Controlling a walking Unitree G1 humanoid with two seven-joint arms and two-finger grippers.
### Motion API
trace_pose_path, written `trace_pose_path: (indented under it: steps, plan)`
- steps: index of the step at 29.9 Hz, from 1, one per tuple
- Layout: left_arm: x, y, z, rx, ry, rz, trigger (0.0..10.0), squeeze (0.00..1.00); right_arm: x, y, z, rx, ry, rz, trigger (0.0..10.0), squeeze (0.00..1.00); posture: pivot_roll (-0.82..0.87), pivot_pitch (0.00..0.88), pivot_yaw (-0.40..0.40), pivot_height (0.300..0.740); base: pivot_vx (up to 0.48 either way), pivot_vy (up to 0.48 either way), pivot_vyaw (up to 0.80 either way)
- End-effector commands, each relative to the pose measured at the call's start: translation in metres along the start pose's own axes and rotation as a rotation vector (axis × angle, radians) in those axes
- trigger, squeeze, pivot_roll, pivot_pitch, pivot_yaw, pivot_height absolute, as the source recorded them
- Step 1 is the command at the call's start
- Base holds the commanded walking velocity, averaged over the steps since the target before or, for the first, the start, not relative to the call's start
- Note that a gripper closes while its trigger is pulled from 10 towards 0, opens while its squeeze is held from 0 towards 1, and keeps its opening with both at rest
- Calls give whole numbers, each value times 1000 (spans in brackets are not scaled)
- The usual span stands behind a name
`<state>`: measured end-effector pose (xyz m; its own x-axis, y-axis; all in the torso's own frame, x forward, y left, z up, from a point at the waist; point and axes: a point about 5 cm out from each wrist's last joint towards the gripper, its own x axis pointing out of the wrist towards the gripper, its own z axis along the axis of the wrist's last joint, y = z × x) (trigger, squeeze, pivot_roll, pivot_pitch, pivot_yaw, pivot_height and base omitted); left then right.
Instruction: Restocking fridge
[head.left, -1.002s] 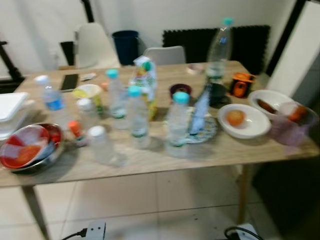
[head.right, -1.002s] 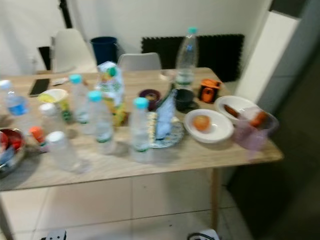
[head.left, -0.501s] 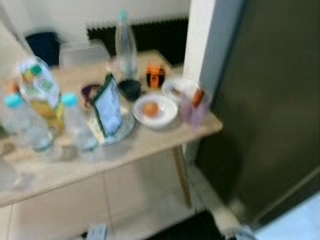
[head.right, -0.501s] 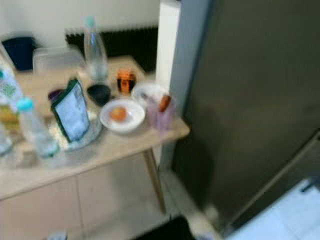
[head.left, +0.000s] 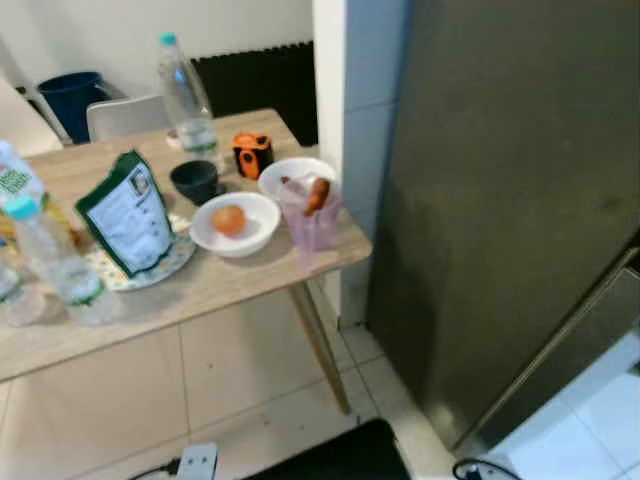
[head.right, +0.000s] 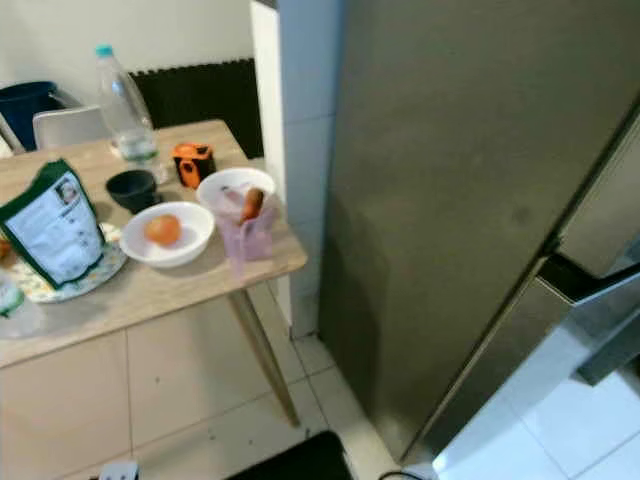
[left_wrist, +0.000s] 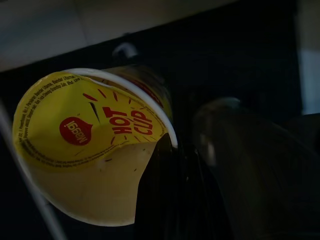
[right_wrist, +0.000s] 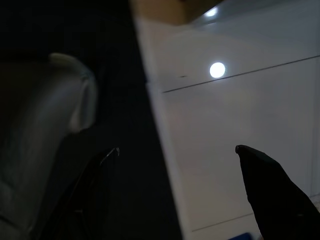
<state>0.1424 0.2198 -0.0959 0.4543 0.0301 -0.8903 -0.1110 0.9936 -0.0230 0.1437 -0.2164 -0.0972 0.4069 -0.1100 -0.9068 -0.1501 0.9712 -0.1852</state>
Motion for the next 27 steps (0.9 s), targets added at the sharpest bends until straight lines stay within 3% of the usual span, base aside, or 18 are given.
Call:
trace_pose_path:
  steps: [1,10,19,27]
  plan:
    - [-1,1,-9,0,29,2,10000,0,0,5,-4,-2,12,16,10000,0,-50,71,-7,740,0,-416,0]
    - [0,-4,-8,42,40,-22,10000,0,0,8,-1,-13,5,22,10000,0,-41,66,-8,740,0,0,0]
    - [0,-13,-18,249,85,-60,10000,0,1,15,1,-23,3,38,10000,0,-18,61,-3,740,0,0,0]
    - [0,-11,-17,277,87,-62,10000,0,1,18,0,-22,5,43,10000,0,-11,56,2,740,0,0,0]
